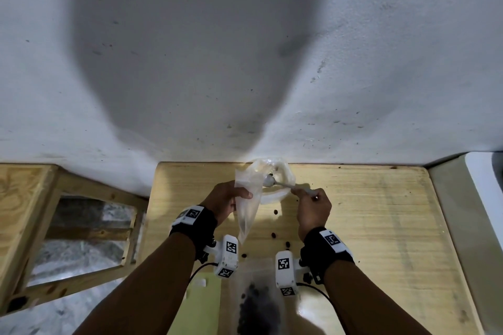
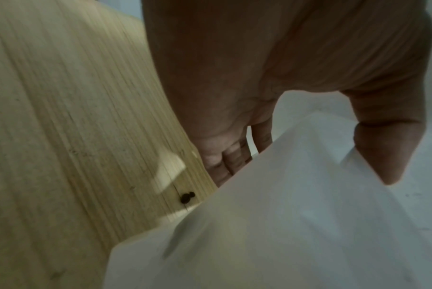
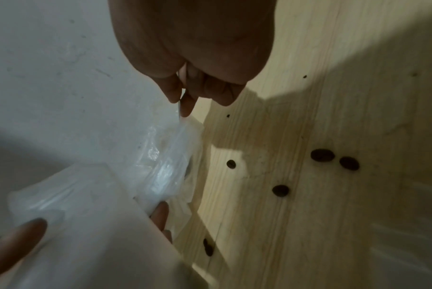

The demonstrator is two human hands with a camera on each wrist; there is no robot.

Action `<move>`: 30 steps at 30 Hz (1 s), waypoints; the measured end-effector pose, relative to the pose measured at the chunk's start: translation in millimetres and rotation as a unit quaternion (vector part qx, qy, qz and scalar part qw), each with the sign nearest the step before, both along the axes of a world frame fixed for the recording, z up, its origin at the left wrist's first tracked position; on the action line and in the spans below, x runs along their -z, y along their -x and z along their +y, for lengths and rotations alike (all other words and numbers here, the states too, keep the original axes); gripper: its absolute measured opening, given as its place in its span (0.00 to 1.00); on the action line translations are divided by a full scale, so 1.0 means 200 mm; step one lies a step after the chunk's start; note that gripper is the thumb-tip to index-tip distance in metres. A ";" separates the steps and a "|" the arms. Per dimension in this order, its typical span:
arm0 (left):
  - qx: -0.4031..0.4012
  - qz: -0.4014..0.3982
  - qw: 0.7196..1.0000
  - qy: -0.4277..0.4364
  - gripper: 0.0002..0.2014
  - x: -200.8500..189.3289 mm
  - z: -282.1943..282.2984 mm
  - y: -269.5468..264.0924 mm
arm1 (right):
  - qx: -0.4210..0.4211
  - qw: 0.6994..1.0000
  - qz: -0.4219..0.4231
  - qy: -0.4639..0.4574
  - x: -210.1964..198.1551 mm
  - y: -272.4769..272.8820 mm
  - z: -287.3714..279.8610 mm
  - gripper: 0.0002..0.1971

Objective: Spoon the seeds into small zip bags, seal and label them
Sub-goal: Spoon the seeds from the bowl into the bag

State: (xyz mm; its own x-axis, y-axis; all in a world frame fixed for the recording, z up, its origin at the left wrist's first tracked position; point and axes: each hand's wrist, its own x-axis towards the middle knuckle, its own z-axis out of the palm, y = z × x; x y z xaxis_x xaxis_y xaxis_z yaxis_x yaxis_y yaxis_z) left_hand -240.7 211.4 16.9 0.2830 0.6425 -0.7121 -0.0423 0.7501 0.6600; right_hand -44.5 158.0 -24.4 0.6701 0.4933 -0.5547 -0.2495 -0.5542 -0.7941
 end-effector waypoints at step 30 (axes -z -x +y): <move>0.023 0.001 1.000 -0.011 0.35 0.00 0.00 -0.03 | 0.062 0.994 -0.088 -0.010 -0.03 0.05 0.02 0.18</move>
